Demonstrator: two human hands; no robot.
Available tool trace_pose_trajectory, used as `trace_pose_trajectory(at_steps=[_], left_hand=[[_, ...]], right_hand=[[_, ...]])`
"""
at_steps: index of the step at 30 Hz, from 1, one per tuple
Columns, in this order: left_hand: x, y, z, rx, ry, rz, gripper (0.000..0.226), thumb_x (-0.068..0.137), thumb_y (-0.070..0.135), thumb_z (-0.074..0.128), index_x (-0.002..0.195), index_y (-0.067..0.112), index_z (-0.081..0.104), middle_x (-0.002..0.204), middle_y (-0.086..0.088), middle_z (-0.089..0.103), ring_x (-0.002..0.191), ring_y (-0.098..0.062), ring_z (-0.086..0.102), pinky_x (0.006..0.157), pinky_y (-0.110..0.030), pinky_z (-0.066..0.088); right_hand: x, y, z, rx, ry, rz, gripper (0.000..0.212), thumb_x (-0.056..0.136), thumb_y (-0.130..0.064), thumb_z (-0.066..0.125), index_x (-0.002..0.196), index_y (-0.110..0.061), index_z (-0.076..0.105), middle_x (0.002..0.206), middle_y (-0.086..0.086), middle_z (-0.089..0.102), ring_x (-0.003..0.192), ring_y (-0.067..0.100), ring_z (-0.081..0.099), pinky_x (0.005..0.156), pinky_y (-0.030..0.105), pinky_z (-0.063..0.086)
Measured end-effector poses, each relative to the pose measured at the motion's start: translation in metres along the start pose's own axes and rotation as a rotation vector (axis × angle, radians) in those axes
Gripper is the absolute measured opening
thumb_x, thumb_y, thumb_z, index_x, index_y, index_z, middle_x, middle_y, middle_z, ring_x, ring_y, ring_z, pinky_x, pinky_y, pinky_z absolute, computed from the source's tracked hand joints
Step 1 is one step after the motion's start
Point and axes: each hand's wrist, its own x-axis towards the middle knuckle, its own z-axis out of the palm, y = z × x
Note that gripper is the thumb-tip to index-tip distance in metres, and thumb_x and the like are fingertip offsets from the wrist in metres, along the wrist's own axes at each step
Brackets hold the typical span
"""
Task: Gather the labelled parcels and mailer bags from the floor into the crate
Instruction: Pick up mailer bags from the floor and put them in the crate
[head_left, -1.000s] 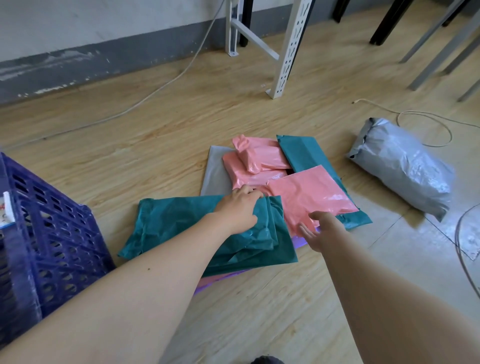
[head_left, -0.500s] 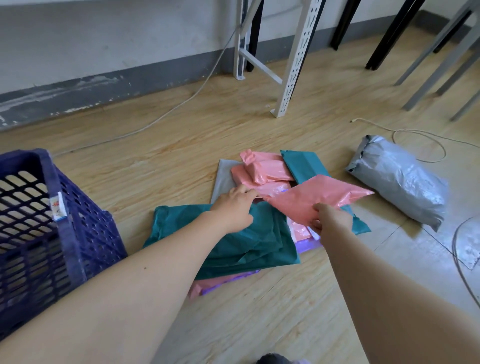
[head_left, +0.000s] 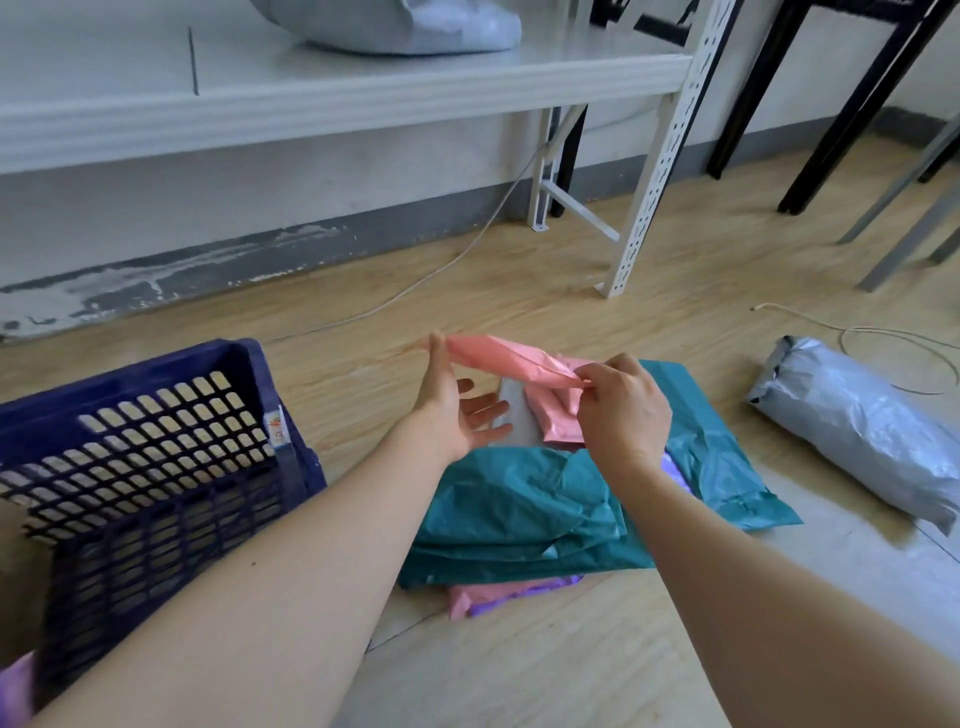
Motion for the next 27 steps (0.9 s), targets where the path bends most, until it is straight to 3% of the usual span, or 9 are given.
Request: trace_pose_trajectory(at_steps=[3, 7, 11, 14, 18, 20, 23, 25, 27], left_hand=[[-0.009, 0.018, -0.033, -0.099, 0.031, -0.018, 0.068, 0.086, 0.066, 0.044, 0.106, 0.001, 0.052, 0.1, -0.021, 0.062, 0.089, -0.032, 0.064, 0.069, -0.044, 0.054], [-0.026, 0.032, -0.065, 0.038, 0.115, 0.049, 0.008, 0.09, 0.001, 0.045, 0.087, 0.001, 0.053, 0.075, -0.012, 0.056, 0.065, -0.021, 0.056, 0.048, -0.027, 0.054], [-0.03, 0.036, -0.088, 0.011, 0.209, 0.105, 0.016, 0.085, -0.008, 0.042, 0.09, 0.004, 0.053, 0.073, -0.006, 0.053, 0.065, -0.016, 0.053, 0.056, -0.028, 0.05], [-0.038, 0.038, -0.094, -0.028, 0.242, 0.117, 0.019, 0.086, -0.009, 0.043, 0.077, 0.006, 0.05, 0.076, -0.008, 0.057, 0.066, -0.018, 0.056, 0.059, -0.029, 0.049], [-0.051, 0.048, -0.098, -0.053, 0.261, 0.101, 0.02, 0.086, -0.011, 0.042, 0.073, 0.003, 0.048, 0.073, -0.01, 0.054, 0.062, -0.018, 0.052, 0.056, -0.028, 0.05], [-0.059, 0.054, -0.104, -0.004, 0.247, 0.115, 0.018, 0.084, -0.012, 0.044, 0.077, 0.004, 0.049, 0.078, -0.01, 0.055, 0.067, -0.019, 0.054, 0.066, -0.031, 0.051], [-0.075, 0.064, -0.12, 0.063, 0.223, 0.161, 0.02, 0.078, -0.012, 0.043, 0.083, 0.006, 0.051, 0.078, -0.007, 0.053, 0.068, -0.017, 0.055, 0.072, -0.031, 0.052], [-0.09, 0.073, -0.135, 0.126, 0.3, 0.247, 0.026, 0.073, -0.009, 0.048, 0.097, 0.001, 0.053, 0.083, -0.01, 0.053, 0.071, -0.019, 0.055, 0.071, -0.032, 0.052], [-0.105, 0.086, -0.157, 0.309, 0.459, 0.414, 0.062, 0.071, -0.001, 0.057, 0.131, 0.005, 0.041, 0.105, -0.013, 0.054, 0.089, -0.025, 0.056, 0.075, -0.035, 0.048]], right_hand=[[-0.005, -0.026, 0.009, 0.099, -0.036, -0.016, 0.029, 0.082, -0.005, 0.053, 0.1, -0.014, 0.074, 0.108, 0.004, 0.062, 0.098, 0.027, 0.058, 0.067, 0.029, 0.035], [-0.017, -0.045, 0.024, 0.119, -0.039, -0.083, 0.03, 0.077, 0.006, 0.053, 0.096, -0.008, 0.072, 0.111, 0.005, 0.063, 0.097, 0.031, 0.059, 0.065, 0.027, 0.029], [-0.029, -0.064, 0.029, 0.166, -0.086, -0.038, 0.051, 0.079, 0.008, 0.048, 0.125, -0.015, 0.055, 0.136, 0.002, 0.049, 0.103, 0.03, 0.057, 0.068, 0.029, 0.035], [-0.03, -0.08, 0.032, 0.361, -0.071, 0.219, 0.05, 0.087, -0.001, 0.045, 0.135, -0.015, 0.044, 0.134, 0.008, 0.051, 0.107, 0.032, 0.057, 0.075, 0.033, 0.042], [-0.035, -0.107, 0.026, 0.879, -0.595, 0.564, 0.031, 0.094, -0.03, 0.054, 0.119, -0.011, 0.055, 0.107, 0.012, 0.067, 0.088, 0.025, 0.066, 0.084, 0.039, 0.055], [-0.045, -0.122, 0.026, 0.963, -0.782, 0.517, 0.028, 0.09, -0.015, 0.06, 0.118, -0.012, 0.055, 0.107, 0.011, 0.068, 0.086, 0.025, 0.066, 0.079, 0.038, 0.055], [-0.05, -0.15, 0.025, 1.047, -0.663, 0.534, 0.04, 0.083, 0.011, 0.049, 0.114, -0.012, 0.055, 0.101, 0.007, 0.065, 0.086, 0.025, 0.062, 0.071, 0.037, 0.056], [-0.05, -0.166, 0.021, 0.96, -0.556, 0.492, 0.038, 0.084, 0.007, 0.041, 0.115, -0.009, 0.058, 0.089, 0.004, 0.063, 0.08, 0.023, 0.059, 0.067, 0.035, 0.054], [-0.054, -0.181, 0.019, 0.79, -0.519, 0.354, 0.028, 0.093, -0.009, 0.04, 0.114, -0.007, 0.06, 0.083, 0.002, 0.06, 0.078, 0.022, 0.055, 0.062, 0.031, 0.048]])
